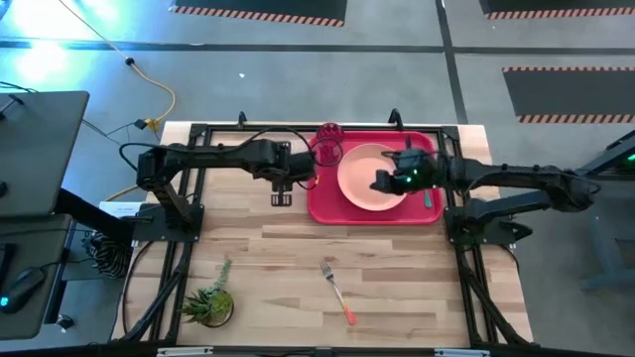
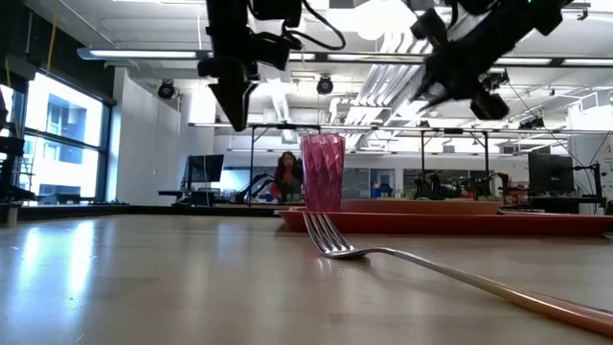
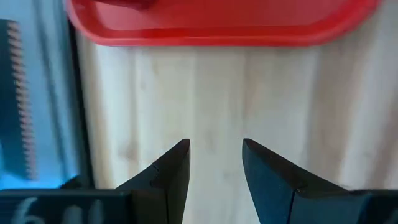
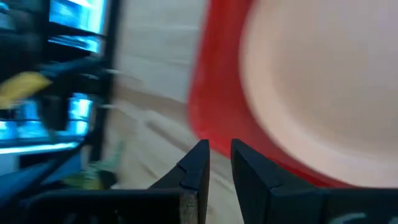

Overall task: Pick and place plate/cup/fork/spoon on tray
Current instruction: Put the orange fork on the red tray in between the orange plate and the spoon

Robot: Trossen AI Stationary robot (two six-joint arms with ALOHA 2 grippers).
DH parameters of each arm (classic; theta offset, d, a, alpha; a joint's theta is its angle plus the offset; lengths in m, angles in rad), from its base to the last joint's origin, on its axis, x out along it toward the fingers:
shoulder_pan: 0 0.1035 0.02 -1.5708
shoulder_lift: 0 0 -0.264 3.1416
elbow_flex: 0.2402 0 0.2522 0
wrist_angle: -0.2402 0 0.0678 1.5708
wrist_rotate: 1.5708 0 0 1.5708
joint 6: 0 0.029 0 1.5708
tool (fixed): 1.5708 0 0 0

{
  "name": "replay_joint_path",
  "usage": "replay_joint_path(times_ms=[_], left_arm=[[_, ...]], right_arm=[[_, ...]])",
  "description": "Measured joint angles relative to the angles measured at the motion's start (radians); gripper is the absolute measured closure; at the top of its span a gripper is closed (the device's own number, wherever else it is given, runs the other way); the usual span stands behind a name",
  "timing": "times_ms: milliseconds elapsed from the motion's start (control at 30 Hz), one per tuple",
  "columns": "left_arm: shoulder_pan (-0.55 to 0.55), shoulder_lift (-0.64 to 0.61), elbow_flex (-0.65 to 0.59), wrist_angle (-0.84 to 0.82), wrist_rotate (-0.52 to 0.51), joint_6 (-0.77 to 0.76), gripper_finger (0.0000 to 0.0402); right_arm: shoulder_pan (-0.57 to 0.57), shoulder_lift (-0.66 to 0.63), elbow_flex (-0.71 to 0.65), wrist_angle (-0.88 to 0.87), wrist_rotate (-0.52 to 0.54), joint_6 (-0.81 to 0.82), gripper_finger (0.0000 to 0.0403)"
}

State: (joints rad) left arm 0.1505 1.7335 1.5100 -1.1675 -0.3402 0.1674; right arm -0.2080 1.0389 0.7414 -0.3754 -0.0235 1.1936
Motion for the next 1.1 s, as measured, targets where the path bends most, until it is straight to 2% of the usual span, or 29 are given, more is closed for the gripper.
replay_joint_path(times_ms=[233,400,467,600,667,767,967,1100], left_arm=[[-0.001,-0.149,-0.187,0.106,0.115,-0.048,0.0266],[-0.03,-0.282,-0.29,0.151,0.182,-0.117,0.0266],[-0.048,-0.331,-0.311,0.161,0.185,-0.139,0.0266],[-0.082,-0.412,-0.339,0.215,0.185,-0.17,0.0266],[-0.095,-0.444,-0.346,0.239,0.184,-0.176,0.0266],[-0.109,-0.472,-0.348,0.256,0.182,-0.189,0.0266],[-0.123,-0.498,-0.348,0.234,0.182,-0.209,0.0266],[-0.135,-0.512,-0.348,0.229,0.182,-0.209,0.0266]], right_arm=[[0.212,0.0,0.0,0.325,0.244,0.063,0.0345],[0.33,0.003,0.001,0.532,0.399,0.012,0.0345],[0.375,0.005,0.021,0.547,0.458,-0.009,0.0346],[0.453,0.054,0.129,0.517,0.553,-0.084,0.0355],[0.476,0.101,0.206,0.479,0.566,-0.13,0.0361],[0.499,0.178,0.329,0.333,0.563,-0.131,0.037],[0.521,0.341,0.525,0.0,0.46,0.037,0.0373],[0.534,0.44,0.597,-0.115,0.379,0.126,0.0373]])
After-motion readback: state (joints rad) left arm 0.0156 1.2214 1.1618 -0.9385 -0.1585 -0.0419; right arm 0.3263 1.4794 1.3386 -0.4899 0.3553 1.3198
